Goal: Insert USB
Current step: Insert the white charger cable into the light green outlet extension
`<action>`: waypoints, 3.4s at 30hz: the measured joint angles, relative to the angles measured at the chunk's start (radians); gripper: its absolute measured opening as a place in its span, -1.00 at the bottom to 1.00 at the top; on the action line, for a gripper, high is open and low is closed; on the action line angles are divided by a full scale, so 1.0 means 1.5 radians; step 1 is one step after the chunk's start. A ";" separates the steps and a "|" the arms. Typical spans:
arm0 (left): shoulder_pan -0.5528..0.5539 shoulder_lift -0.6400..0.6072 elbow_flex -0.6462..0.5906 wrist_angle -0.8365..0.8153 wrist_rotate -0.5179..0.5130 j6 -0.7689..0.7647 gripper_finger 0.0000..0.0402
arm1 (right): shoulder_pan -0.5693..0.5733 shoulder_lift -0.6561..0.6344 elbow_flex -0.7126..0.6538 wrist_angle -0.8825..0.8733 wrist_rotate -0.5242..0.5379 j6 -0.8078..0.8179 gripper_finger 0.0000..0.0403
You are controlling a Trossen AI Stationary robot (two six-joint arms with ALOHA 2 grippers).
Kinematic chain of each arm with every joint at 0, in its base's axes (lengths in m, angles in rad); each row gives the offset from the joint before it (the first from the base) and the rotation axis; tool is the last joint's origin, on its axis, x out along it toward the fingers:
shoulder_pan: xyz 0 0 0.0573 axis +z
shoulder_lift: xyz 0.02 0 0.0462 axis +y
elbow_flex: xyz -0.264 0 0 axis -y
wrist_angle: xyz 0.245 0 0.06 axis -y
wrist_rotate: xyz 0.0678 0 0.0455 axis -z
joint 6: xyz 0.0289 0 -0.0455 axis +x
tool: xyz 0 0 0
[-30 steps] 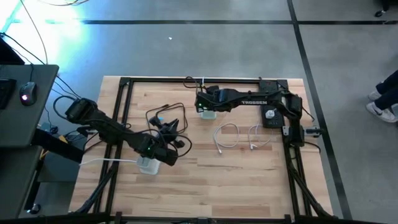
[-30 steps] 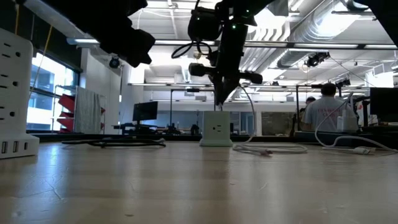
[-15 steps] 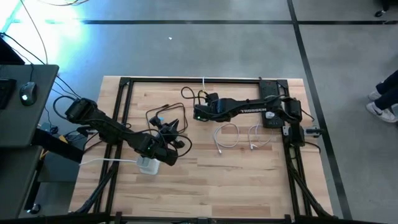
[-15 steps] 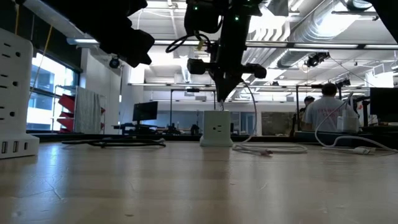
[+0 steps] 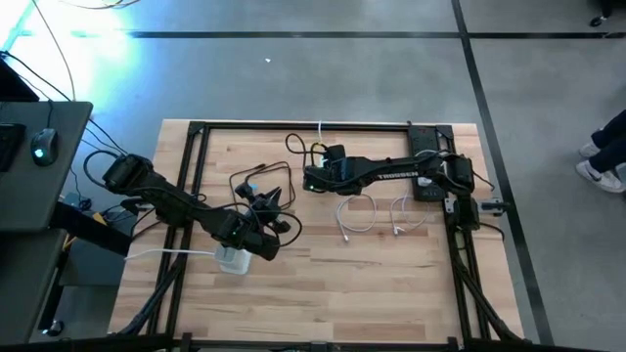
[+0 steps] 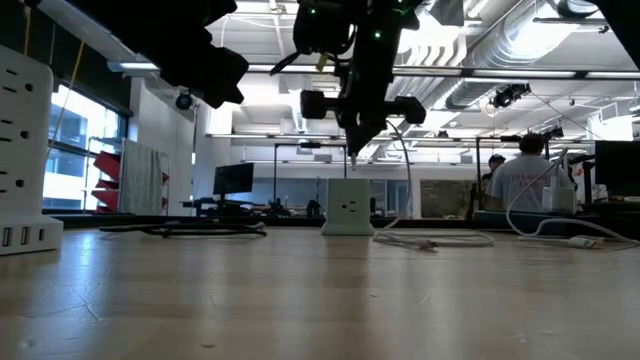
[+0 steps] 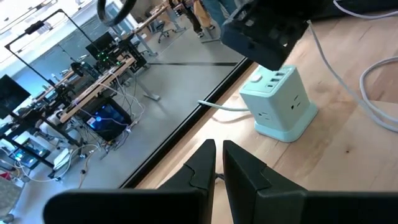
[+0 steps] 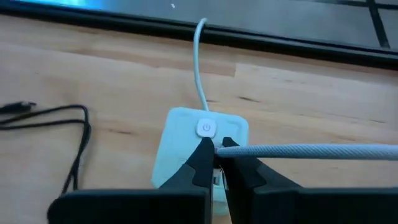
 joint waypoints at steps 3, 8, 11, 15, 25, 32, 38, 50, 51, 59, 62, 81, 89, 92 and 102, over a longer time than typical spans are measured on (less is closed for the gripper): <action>0.000 0.000 0.000 0.000 0.000 0.000 -0.95 | 0.011 0.000 -0.028 0.017 0.014 0.027 -1.00; 0.000 0.000 0.000 0.000 0.000 0.000 -0.95 | 0.028 -0.002 -0.074 0.072 0.053 0.060 -1.00; 0.000 0.000 0.000 -0.001 0.000 0.000 -0.95 | 0.029 -0.002 -0.080 0.106 0.057 0.059 -1.00; 0.000 0.000 0.000 -0.001 0.000 0.000 -0.95 | 0.026 -0.002 -0.081 0.108 0.057 0.054 -1.00; 0.000 0.000 0.000 -0.001 0.000 0.000 -0.95 | 0.020 -0.002 -0.081 0.072 0.061 0.081 -1.00; 0.000 0.000 0.000 -0.001 0.001 0.000 -0.95 | 0.018 -0.003 -0.081 0.063 0.063 0.101 -1.00; 0.000 0.000 0.000 0.000 0.001 -0.001 -0.95 | 0.017 -0.003 -0.081 0.092 0.057 0.101 -1.00; 0.000 0.000 0.000 -0.001 0.001 -0.001 -0.95 | 0.013 -0.003 -0.081 0.084 0.048 0.099 -1.00; 0.000 0.000 0.000 0.000 0.001 -0.001 -0.95 | 0.014 -0.003 -0.081 0.082 0.046 0.099 -1.00; 0.000 0.000 0.000 -0.001 0.001 -0.001 -0.95 | 0.014 -0.003 -0.080 0.076 0.037 0.089 -1.00; 0.000 0.000 0.000 0.000 0.001 -0.001 -0.95 | 0.014 -0.003 -0.074 0.072 0.030 0.078 -1.00; 0.000 0.000 0.000 0.000 0.001 -0.001 -0.95 | -0.013 -0.005 -0.057 0.059 -0.050 0.041 -1.00; 0.000 0.000 0.000 0.000 0.001 -0.001 -0.95 | -0.014 -0.004 -0.058 0.058 -0.083 0.029 -1.00; 0.000 0.000 0.000 -0.001 0.001 -0.001 -0.95 | -0.019 -0.004 -0.055 0.056 -0.098 0.024 -1.00; 0.000 0.000 0.000 -0.001 0.003 -0.001 -0.95 | -0.036 -0.001 -0.006 -0.003 -0.132 -0.012 -1.00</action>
